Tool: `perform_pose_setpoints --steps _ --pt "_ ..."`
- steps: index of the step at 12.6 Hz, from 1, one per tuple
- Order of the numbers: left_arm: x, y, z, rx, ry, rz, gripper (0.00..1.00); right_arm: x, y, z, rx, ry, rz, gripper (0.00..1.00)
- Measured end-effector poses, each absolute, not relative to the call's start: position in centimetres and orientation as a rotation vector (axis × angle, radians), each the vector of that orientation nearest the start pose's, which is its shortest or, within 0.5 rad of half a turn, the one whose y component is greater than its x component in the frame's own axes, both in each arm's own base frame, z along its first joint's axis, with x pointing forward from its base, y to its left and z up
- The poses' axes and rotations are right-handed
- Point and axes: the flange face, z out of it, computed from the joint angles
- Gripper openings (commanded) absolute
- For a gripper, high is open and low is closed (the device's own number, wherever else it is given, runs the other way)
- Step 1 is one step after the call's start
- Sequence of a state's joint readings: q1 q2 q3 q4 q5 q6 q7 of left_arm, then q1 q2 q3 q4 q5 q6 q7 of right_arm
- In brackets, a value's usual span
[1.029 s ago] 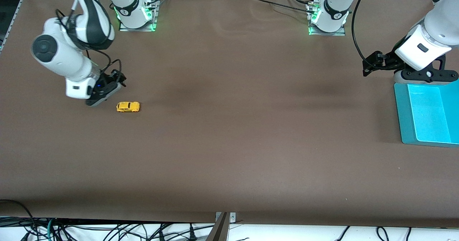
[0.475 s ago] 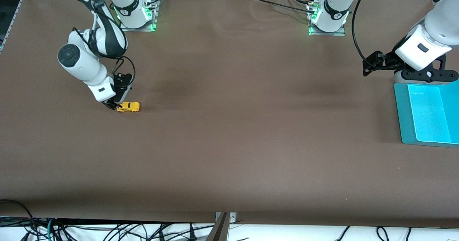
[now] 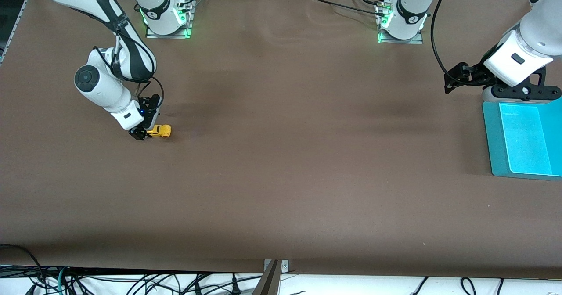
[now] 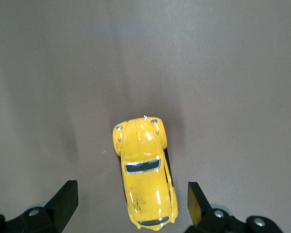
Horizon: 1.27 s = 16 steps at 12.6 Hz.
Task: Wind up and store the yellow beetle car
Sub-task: 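Close the right gripper on the yellow car and lift it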
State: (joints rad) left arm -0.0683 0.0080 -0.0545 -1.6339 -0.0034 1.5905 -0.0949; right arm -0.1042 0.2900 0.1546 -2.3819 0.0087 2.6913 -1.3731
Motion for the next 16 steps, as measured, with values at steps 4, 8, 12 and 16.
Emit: perform_pose_setpoints --steps 4,8,12,16 --pt "55.2 -6.8 59.2 -3.138 0.043 0.081 1.00 50.7 2.6 19.8 -2.359 -2.038 -0.080 0.54" --pt "55.2 -6.8 59.2 -3.138 0.043 0.081 1.00 51.1 2.7 20.1 -2.344 -2.080 -0.112 0.20" --pt "55.2 -6.8 59.2 -3.138 0.044 0.081 1.00 51.6 4.6 20.7 -2.227 -2.211 -0.141 0.20" --pt "55.2 -6.9 59.2 -3.138 0.044 0.081 1.00 52.2 6.9 21.4 -2.164 -2.272 -0.178 0.21"
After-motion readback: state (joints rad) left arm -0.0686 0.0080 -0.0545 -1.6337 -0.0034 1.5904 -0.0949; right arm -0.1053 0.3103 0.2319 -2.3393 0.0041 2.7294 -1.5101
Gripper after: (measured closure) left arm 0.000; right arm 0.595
